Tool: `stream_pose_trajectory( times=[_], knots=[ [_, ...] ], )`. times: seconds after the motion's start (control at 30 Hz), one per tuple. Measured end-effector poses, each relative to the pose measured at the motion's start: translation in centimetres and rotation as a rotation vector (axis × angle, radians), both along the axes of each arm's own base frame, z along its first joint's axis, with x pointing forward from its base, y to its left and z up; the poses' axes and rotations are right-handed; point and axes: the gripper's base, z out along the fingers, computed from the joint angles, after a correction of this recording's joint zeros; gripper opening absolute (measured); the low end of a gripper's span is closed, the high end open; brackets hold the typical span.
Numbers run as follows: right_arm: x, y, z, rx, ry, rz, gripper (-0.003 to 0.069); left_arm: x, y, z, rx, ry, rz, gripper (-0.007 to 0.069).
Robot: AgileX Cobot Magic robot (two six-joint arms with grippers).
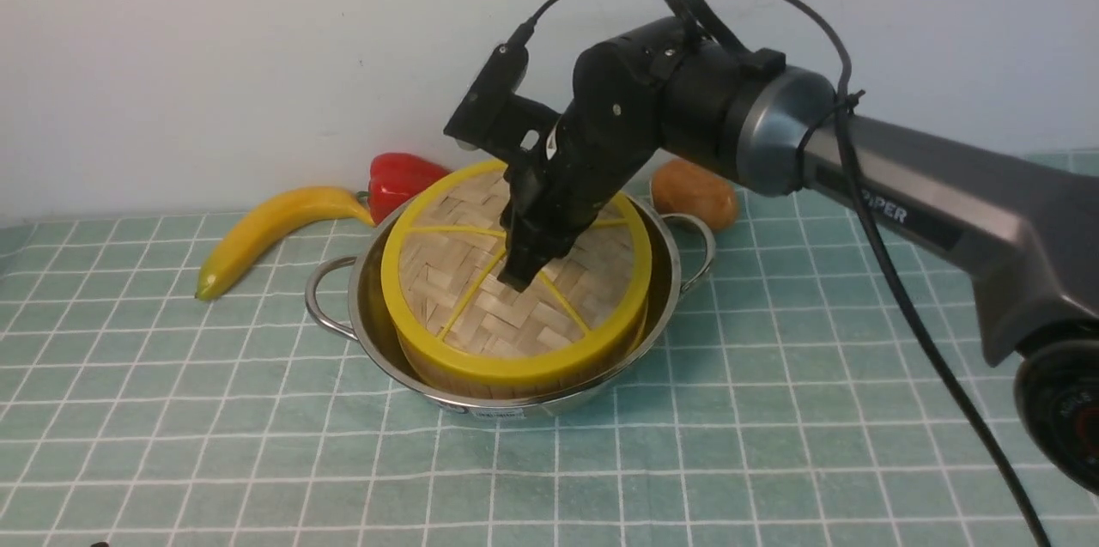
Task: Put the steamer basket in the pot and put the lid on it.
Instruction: Use the right arm to place the steamer lid on the steamer
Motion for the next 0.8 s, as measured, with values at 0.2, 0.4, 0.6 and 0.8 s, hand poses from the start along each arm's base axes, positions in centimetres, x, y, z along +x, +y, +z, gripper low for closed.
stream_pose_trajectory(
  times=[0.2,0.4,0.6,0.8],
  knots=[
    [0.0,0.0,0.0,0.004,-0.006,0.0,0.0141,0.0,0.0,0.0,0.0,0.0,0.0,0.0524],
    [0.1,0.1,0.1,0.003,-0.014,0.008,0.0141,0.0,0.0,0.0,0.0,0.0,0.0,0.0524],
    [-0.2,-0.1,1.2,0.012,-0.024,0.012,0.0141,0.0,0.0,0.0,0.0,0.0,0.0,0.0524],
    [-0.5,-0.4,2.8,0.031,-0.052,0.018,0.0141,0.0,0.0,0.0,0.0,0.0,0.0,0.0524]
  ],
)
